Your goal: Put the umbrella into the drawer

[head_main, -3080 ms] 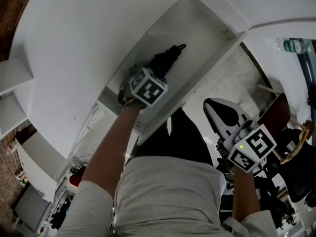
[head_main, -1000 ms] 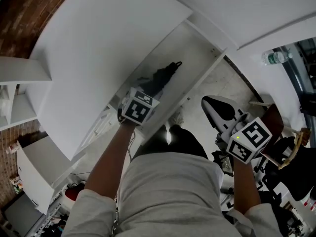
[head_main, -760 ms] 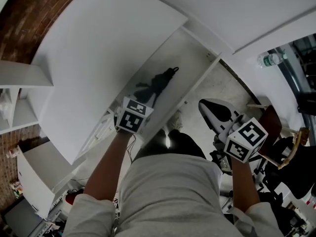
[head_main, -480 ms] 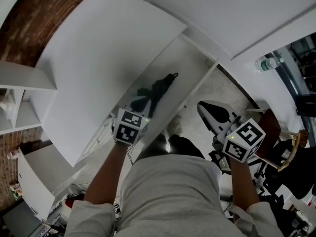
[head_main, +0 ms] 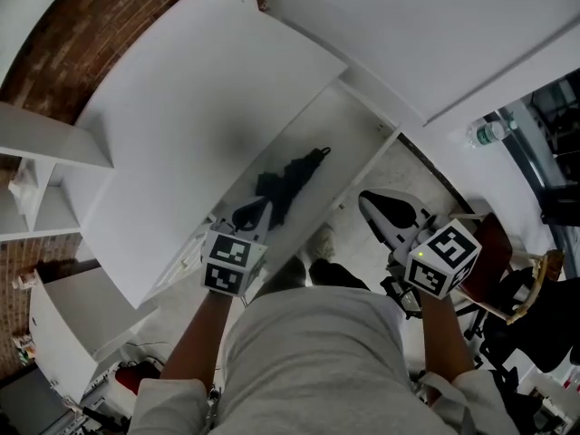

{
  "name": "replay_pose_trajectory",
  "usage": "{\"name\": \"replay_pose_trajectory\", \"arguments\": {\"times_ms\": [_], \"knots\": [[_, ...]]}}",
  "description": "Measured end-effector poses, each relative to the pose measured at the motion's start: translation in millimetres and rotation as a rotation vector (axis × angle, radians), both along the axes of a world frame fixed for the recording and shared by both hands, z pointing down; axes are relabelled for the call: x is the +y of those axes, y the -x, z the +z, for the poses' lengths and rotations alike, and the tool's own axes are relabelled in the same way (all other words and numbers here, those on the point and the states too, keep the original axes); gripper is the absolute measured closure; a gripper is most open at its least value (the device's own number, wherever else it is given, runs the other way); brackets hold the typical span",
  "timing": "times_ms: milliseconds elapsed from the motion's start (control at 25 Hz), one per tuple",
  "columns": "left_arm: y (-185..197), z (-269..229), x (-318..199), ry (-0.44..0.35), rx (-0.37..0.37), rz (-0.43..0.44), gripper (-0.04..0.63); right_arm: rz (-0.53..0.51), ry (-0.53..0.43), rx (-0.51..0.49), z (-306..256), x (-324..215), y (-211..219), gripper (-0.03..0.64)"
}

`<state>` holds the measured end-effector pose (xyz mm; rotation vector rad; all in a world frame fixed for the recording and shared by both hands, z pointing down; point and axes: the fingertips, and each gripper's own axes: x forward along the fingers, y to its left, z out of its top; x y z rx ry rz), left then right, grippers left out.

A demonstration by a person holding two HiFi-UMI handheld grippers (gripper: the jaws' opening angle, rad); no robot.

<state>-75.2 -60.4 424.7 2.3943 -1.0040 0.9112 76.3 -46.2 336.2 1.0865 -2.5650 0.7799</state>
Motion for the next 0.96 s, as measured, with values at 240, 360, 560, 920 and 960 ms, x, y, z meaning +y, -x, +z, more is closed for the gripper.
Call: {"name": "replay_pose_trajectory", "arguments": {"times_ms": [240,360,560,920,960], "knots": [[5,-15,-5,-0.034,0.000,-0.020,0.577,-0.016,-0.021,-0.013,-7,-6,5,0.589],[4,-18,-6,-0.038,0.007,-0.026,0.577,-0.023,-0.022,-0.024,-10,-7,7,0.589],[4,-28,-9,-0.056,0.017,-0.037,0.577,-0.036,-0.037,-0.024,-17,-11,10,0.589],[-10,-32,-12,-0.068,0.025,-0.023,0.577,-0.039,-0.045,-0.022,-21,-14,8,0.589],[-11,-33,-12,-0.068,0.026,-0.022,0.577,-0.037,-0.046,-0.024,-21,-14,7,0.589]]}}
